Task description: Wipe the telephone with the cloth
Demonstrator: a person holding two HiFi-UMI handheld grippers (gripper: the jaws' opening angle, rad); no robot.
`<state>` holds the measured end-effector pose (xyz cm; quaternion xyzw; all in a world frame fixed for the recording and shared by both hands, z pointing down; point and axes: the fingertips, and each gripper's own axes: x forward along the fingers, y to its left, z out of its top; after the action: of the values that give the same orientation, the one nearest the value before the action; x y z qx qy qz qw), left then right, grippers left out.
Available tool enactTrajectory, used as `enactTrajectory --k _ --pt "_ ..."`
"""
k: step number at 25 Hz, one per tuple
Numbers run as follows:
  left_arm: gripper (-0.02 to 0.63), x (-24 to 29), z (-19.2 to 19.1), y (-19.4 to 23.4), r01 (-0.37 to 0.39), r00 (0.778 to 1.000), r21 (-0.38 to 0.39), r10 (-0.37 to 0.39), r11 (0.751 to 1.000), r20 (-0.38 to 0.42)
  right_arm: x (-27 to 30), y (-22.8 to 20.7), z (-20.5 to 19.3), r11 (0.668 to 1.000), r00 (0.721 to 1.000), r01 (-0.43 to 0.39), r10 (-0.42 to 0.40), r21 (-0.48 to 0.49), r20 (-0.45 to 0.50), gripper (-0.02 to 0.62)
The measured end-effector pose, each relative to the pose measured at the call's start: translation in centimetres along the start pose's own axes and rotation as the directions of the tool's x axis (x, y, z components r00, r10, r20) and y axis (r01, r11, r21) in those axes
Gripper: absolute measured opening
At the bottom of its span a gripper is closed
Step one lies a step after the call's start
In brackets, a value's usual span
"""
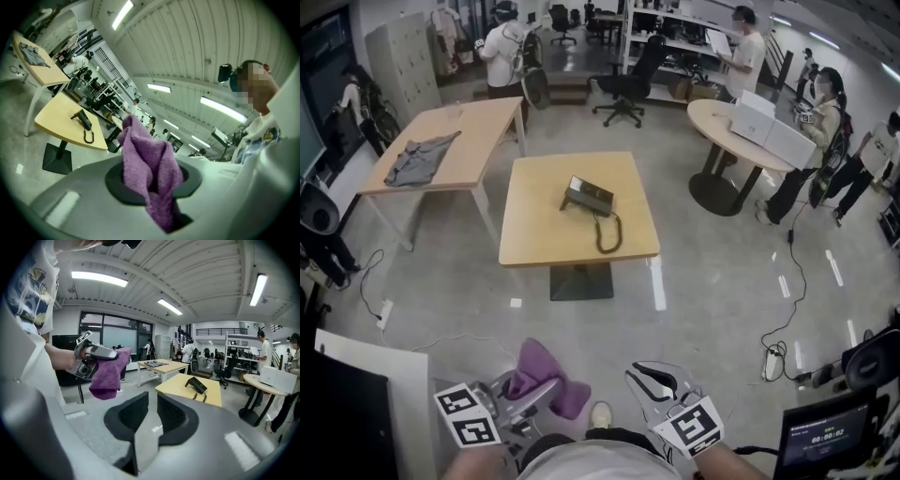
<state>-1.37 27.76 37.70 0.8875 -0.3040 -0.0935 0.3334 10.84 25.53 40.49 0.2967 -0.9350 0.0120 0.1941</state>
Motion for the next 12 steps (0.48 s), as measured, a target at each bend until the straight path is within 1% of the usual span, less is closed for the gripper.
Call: enactTrajectory --k 3,6,12 --pt "0.091 1.8 1.1 0.8 -0.011 1.000 0.000 0.011 1.000 0.019 0.9 -2.1 -0.3 1.000 1.000 -0.002 0.002 -0.030 -0.012 0.055" --pt "0.091 3.2 1.9 2.1 -0.031 0.999 -0.017 0.032 0.999 0.029 2.0 -3.9 -0.4 0.998 1.000 -0.006 0.005 -0.058 -0.021 0.057" --pt "0.087 4.3 4.1 5.1 -0.063 0.997 -0.050 0.066 0.997 0.051 5.0 -6.6 -0.4 0.999 1.000 -0.006 0.005 -0.042 -0.028 0.056"
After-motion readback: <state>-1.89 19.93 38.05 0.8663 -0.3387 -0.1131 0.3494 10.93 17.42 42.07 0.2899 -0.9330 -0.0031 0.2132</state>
